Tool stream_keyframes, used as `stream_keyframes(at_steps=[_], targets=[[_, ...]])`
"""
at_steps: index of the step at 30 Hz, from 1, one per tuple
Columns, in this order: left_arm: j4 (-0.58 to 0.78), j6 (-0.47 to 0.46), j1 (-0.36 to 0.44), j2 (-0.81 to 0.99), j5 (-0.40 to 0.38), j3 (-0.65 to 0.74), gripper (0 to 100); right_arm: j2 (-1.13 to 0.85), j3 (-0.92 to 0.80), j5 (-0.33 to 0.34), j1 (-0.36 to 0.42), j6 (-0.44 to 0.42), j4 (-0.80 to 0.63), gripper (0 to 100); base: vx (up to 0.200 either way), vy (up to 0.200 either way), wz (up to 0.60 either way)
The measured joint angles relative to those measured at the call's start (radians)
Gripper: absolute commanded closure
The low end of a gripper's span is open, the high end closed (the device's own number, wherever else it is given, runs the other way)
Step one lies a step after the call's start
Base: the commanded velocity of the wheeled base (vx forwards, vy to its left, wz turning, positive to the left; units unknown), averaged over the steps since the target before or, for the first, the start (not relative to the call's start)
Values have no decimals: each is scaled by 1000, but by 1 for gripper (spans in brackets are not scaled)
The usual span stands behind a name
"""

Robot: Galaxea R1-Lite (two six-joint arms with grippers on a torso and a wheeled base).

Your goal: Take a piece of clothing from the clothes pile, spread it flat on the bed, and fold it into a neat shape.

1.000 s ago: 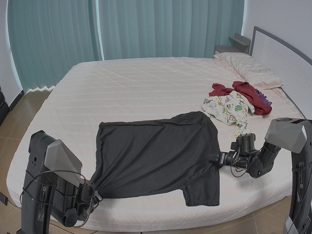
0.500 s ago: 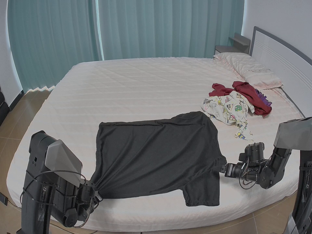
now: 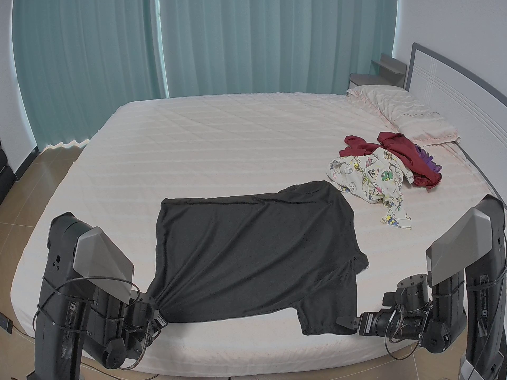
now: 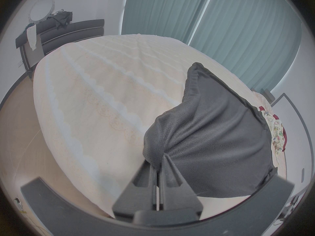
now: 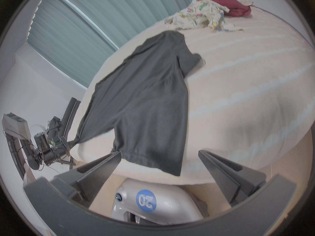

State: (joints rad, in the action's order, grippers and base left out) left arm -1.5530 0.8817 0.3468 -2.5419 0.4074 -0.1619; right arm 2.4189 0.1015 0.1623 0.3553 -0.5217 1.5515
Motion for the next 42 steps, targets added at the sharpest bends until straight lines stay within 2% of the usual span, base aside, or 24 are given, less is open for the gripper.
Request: stream_keyframes(at_steps=[15, 16, 25, 34, 42], targets=[[0, 0, 0, -1, 0, 1, 100, 68, 31, -8, 53, -5, 2, 0, 0, 0, 0], [0, 0, 0, -1, 0, 1, 100, 70, 32, -9, 54, -5, 2, 100, 0, 0, 0], [0, 0, -1, -1, 0, 0, 100, 72, 6, -9, 54, -11, 1, 100, 0, 0, 0], [0, -2, 3, -1, 7, 5, 100, -1, -76, 24, -1, -23, -1, 100, 0, 0, 0], [0, -7, 10, 15, 11, 29, 100, -140, -84, 28, -6, -21, -139, 100, 0, 0, 0]])
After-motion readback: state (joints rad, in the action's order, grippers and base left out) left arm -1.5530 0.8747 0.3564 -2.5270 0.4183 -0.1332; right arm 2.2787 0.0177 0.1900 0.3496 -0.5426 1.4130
